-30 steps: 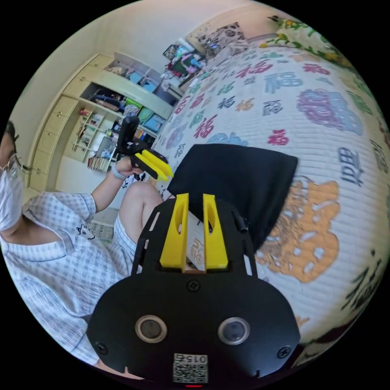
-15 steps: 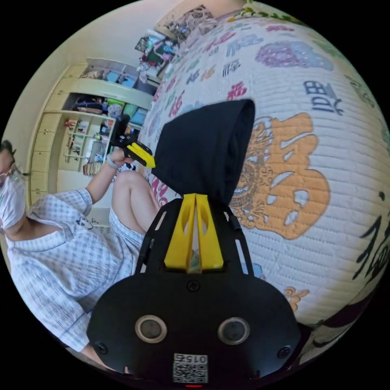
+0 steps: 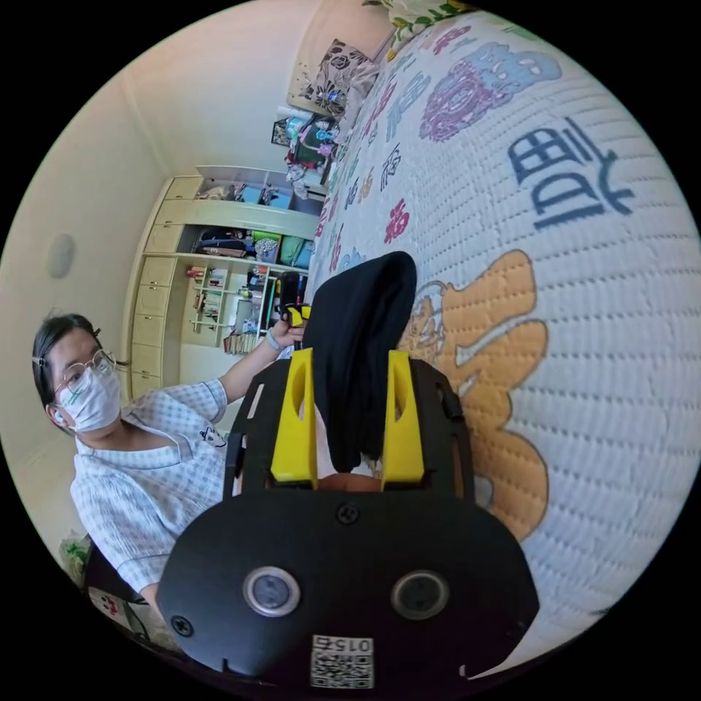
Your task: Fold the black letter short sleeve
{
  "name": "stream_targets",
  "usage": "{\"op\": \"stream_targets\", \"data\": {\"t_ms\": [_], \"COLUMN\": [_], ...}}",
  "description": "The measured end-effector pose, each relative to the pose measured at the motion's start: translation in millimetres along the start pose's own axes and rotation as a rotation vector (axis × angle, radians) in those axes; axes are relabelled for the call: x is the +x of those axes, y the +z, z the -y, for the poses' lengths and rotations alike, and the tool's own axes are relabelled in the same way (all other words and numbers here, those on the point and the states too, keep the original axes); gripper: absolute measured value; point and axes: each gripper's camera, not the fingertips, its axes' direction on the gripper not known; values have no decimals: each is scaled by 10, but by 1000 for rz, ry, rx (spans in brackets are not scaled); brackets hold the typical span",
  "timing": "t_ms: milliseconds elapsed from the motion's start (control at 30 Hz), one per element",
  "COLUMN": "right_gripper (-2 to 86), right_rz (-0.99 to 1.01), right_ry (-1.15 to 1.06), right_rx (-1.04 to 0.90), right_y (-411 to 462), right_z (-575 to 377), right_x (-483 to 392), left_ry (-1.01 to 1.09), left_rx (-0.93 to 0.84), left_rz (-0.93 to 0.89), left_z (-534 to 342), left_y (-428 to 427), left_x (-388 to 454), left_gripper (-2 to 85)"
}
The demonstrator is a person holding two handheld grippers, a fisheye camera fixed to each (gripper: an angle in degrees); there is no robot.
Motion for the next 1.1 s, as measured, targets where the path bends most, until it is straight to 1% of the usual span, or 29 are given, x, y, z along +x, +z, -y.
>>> {"op": "stream_targets", "data": {"t_ms": [100, 167, 267, 400, 600, 667, 800, 867, 900, 967, 1100], "right_gripper": [128, 106, 78, 63, 60, 60, 61, 61, 61, 61, 60], "right_rz": [24, 49, 50, 25, -91, -77, -2, 59, 75, 133, 205], "right_ry": [-9, -5, 10, 35, -34, -79, -142, -174, -179, -204, -232], "right_rx": [-49, -56, -43, -11, -38, -29, -24, -52, -63, -111, -214], "right_y": [175, 296, 437, 538, 747, 908, 1358, 1814, 1943, 2508, 3409], "right_z": [158, 232, 263, 240, 208, 200, 262, 363, 395, 543, 782], "right_x": [149, 279, 409, 437, 27, -170, -419, -532, -553, -631, -711], "left_ry": [37, 31, 11, -19, 106, 158, 185, 176, 170, 128, 38], "left_rx": [-38, -33, -7, -26, -23, 17, 90, 144, 157, 216, 307], "left_rz": [11, 14, 18, 17, 86, 93, 113, 164, 178, 231, 301], "left_z": [109, 99, 54, 59, -100, -305, -801, -1241, -1358, -1833, -2523], "left_y": [69, 15, -59, -188, -603, -974, -1695, -2231, -2365, -2902, -3652], "left_x": [72, 96, 137, 285, 1201, 1610, 2153, 2456, 2519, 2727, 3012], "left_gripper": [120, 112, 90, 64, 61, 60, 60, 60, 60, 60, 58]}}
